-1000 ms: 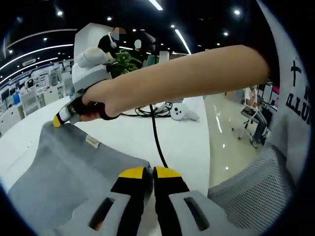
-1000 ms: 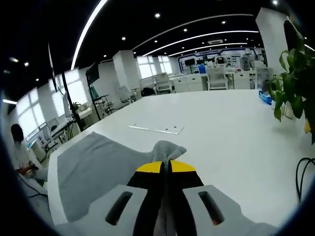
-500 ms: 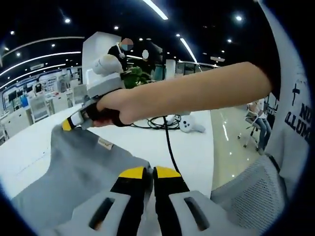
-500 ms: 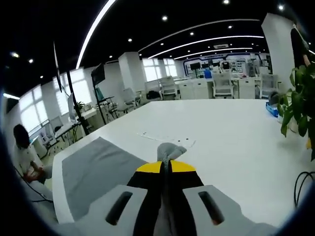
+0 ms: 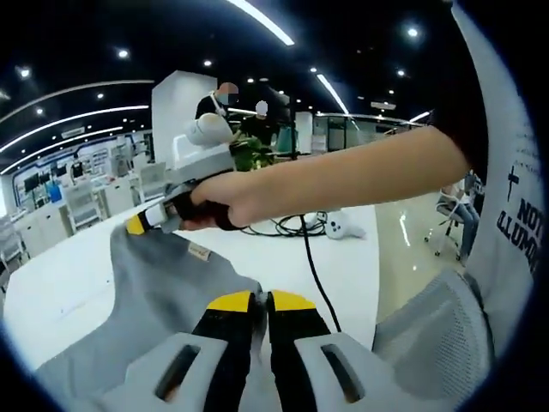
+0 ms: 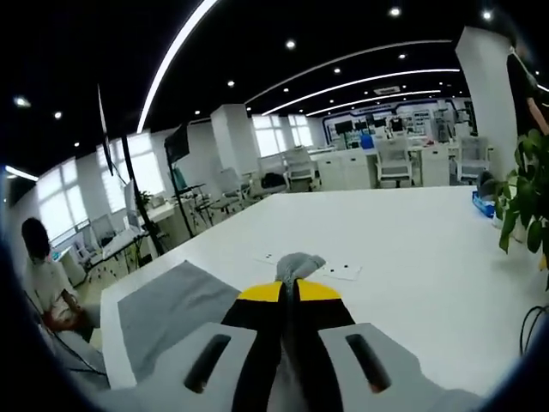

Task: Fold the towel on the table until its edges align and the towel forms a compact rectangular stack.

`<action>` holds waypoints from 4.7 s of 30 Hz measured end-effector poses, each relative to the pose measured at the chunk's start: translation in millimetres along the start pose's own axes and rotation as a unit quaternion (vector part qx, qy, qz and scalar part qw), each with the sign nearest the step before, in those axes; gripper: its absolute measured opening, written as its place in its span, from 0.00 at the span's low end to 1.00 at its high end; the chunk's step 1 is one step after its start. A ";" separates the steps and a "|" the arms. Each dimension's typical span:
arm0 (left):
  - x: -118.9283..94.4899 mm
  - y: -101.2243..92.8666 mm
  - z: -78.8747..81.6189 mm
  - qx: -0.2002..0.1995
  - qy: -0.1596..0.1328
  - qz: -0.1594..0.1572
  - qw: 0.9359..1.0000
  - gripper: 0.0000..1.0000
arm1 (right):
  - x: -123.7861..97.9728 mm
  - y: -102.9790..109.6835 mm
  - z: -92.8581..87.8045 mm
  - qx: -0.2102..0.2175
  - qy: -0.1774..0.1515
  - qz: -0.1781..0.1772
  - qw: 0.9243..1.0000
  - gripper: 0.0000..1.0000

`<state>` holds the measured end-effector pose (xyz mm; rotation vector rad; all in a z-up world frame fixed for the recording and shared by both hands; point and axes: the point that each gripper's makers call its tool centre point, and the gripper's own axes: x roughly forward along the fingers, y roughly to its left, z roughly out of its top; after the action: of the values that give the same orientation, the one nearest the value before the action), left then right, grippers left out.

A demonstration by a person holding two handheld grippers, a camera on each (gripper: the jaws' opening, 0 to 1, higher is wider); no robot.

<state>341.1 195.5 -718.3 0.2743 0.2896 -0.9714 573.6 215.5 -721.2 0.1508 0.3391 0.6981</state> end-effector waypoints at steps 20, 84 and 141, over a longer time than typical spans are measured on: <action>-92.9 49.2 -6.1 -0.012 -0.029 0.058 0.998 0.06 | 26.1 84.5 29.3 0.003 -0.008 0.020 1.000 0.02; -339.2 189.8 -114.0 -0.155 -0.073 0.378 0.910 0.06 | 203.3 296.5 38.7 -0.030 0.013 0.145 0.989 0.02; -395.3 239.6 -334.5 -0.288 0.034 0.508 0.811 0.05 | 381.4 381.5 -137.0 -0.169 0.132 0.116 0.970 0.00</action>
<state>292.4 745.5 -862.4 -0.1139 0.4214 0.2181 567.2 756.5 -851.9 -0.2328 0.4549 1.0010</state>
